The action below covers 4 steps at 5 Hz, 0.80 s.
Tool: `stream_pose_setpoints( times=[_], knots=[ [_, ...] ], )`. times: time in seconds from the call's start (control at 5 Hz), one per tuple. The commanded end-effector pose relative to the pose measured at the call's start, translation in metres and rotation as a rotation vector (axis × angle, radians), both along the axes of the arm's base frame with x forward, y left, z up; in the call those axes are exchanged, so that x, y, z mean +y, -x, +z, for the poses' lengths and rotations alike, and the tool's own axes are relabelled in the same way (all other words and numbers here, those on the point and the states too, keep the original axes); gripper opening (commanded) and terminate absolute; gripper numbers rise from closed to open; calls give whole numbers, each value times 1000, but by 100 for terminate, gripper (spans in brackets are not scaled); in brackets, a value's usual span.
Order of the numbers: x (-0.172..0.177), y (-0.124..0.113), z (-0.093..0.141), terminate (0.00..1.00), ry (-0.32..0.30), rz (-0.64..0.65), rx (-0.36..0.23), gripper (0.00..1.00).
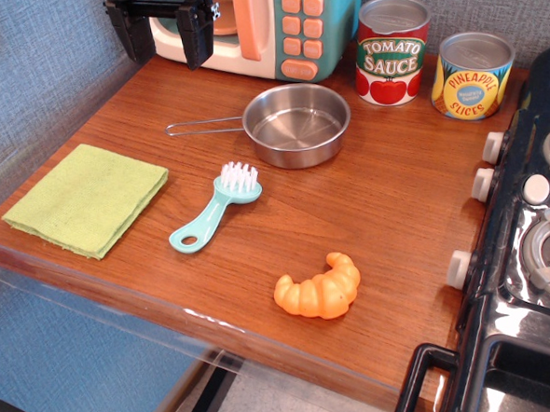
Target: Move the brush top left of table
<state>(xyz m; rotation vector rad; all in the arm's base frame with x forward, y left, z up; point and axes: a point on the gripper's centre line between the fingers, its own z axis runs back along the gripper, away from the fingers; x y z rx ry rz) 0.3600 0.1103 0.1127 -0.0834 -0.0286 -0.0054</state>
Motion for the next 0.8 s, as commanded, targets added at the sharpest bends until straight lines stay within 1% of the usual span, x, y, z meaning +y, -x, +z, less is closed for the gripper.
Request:
stream_pose_setpoints(
  times=[0.0,0.4,0.6],
  knots=[
    [0,0,0,0,0,0,0,100],
    [-15,54,-30,0,-116,-2,18,100],
    [-26,81,-47,0,-208,-39,6,100]
  ],
)
